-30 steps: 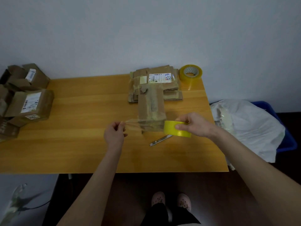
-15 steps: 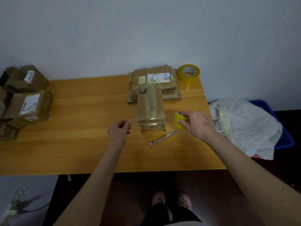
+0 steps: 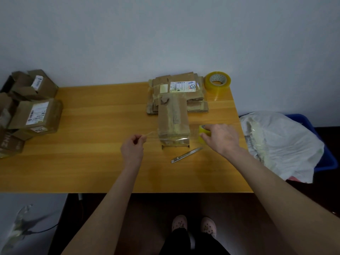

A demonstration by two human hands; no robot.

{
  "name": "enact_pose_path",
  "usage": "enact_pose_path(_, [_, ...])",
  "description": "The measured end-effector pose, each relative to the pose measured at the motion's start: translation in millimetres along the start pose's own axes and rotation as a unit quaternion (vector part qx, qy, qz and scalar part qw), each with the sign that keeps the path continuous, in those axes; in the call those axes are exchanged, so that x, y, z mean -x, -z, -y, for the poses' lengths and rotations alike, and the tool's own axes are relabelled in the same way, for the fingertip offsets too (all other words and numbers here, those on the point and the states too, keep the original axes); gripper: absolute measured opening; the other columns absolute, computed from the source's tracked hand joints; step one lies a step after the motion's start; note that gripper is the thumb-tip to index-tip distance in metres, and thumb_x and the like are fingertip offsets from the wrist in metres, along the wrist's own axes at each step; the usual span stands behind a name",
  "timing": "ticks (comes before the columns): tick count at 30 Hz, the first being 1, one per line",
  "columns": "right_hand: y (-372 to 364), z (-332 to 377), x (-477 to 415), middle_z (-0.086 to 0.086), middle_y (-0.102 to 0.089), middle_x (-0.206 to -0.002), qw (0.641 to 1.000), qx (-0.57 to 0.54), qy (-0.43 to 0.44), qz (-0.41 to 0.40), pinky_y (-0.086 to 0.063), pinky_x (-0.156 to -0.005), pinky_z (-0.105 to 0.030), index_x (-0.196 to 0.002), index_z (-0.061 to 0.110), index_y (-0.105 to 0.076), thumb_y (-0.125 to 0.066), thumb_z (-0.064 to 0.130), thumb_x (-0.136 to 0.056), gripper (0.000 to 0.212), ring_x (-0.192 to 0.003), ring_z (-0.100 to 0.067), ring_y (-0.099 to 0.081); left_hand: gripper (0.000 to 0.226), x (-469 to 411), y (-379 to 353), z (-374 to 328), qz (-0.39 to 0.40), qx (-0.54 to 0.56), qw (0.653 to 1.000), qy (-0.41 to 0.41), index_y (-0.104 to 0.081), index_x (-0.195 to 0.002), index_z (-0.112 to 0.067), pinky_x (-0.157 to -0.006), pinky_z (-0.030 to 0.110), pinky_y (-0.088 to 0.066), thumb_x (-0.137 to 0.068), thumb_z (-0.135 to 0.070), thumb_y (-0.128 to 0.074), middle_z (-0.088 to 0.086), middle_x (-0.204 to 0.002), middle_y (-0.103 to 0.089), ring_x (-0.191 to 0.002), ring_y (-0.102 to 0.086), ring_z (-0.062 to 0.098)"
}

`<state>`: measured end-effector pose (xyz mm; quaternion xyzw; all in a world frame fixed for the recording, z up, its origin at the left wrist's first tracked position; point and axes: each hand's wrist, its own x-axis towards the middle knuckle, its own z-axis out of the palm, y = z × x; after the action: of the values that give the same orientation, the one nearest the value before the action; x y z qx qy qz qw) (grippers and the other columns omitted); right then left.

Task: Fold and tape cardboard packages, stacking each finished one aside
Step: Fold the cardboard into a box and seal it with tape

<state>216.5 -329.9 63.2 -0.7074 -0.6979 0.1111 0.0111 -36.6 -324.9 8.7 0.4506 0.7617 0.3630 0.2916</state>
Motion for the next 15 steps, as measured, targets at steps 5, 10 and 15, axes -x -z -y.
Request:
enact_pose_path(5, [-7.2,-1.2,-9.0,-0.004,-0.070,-0.109,1.000,0.008,0.011,0.004,-0.042,-0.081,-0.033,-0.135,0.028,-0.052,-0.043,0.044,-0.100,0.040,-0.103,-0.024,-0.063,0.015,-5.1,-6.9,10.1,-0.002,-0.017,1.000,0.023,-0.066,-0.086,-0.017,-0.065,0.028,-0.047,-0.094,-0.027,-0.058,-0.002,-0.079,-0.065,-0.078,-0.060,0.018])
enact_pose_path(10, [-16.9,1.2,-20.3,-0.003,-0.067,-0.118,1.000,0.017,0.014,0.009,-0.044,-0.085,-0.034,-0.134,0.029,-0.052,-0.044,0.043,-0.099,0.039,-0.109,-0.024,-0.060,0.018,-17.1,-18.2,12.6,0.005,-0.043,0.998,0.046,-0.066,-0.088,-0.014,-0.055,0.026,-0.038,-0.095,-0.028,-0.056,0.000,-0.078,-0.063,-0.069,-0.054,0.013])
enact_pose_path(15, [-32.5,4.3,-37.9,-0.004,-0.067,-0.116,1.000,0.000,-0.007,0.013,-0.039,-0.091,-0.036,-0.133,0.028,-0.053,-0.045,0.042,-0.099,0.038,-0.113,-0.024,-0.056,0.018,-34.2,-37.0,8.5,0.020,-0.056,0.996,0.064,-0.063,-0.086,-0.014,-0.052,0.021,-0.036,-0.096,-0.027,-0.055,-0.003,-0.073,-0.057,-0.068,-0.051,0.014])
